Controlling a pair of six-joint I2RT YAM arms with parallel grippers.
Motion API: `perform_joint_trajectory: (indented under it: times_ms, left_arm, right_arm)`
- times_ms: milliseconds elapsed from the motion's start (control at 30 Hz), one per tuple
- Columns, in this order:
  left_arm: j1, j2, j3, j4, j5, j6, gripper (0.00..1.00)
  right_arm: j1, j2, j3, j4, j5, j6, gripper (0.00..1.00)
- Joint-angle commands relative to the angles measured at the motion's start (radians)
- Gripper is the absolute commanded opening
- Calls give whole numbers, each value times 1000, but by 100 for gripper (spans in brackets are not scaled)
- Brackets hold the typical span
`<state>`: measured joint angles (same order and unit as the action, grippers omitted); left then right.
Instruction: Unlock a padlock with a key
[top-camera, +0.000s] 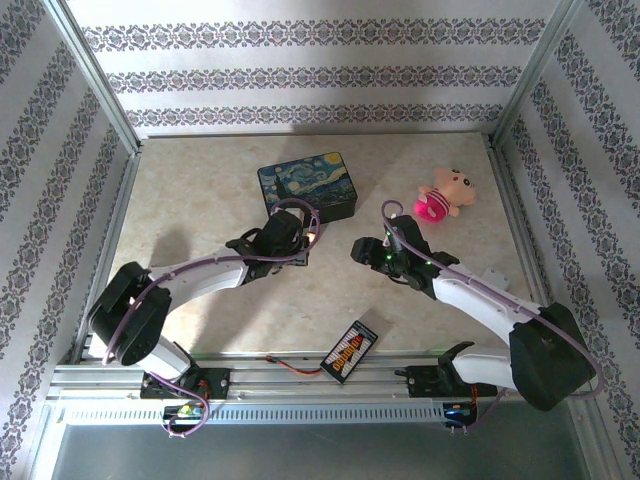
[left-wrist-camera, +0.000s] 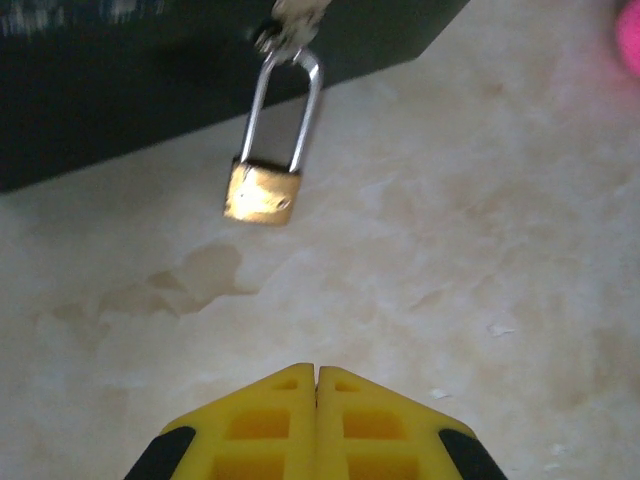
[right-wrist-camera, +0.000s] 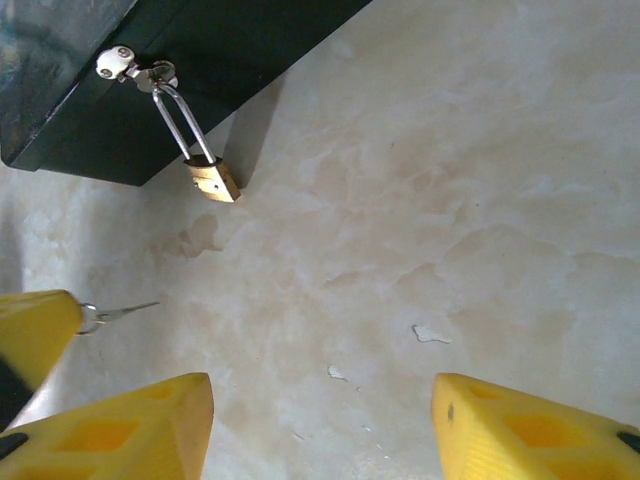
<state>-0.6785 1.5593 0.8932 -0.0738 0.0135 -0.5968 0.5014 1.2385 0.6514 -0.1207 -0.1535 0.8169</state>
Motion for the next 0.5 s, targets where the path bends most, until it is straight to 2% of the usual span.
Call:
perform_joint_trajectory:
  times_ms: [0,200,467]
  left_arm:
    - [7,45,-26,68,-22,-50,0]
    - [-35,61,-62,21,6,-73,0]
    - [-71,44,-102,-10,26,-71,0]
  right_arm:
    - [17,14,46,-61,49,0,58]
    - [41,42,94,-147,101,-31,56]
    - [58,80,120,-160,111,-47,56]
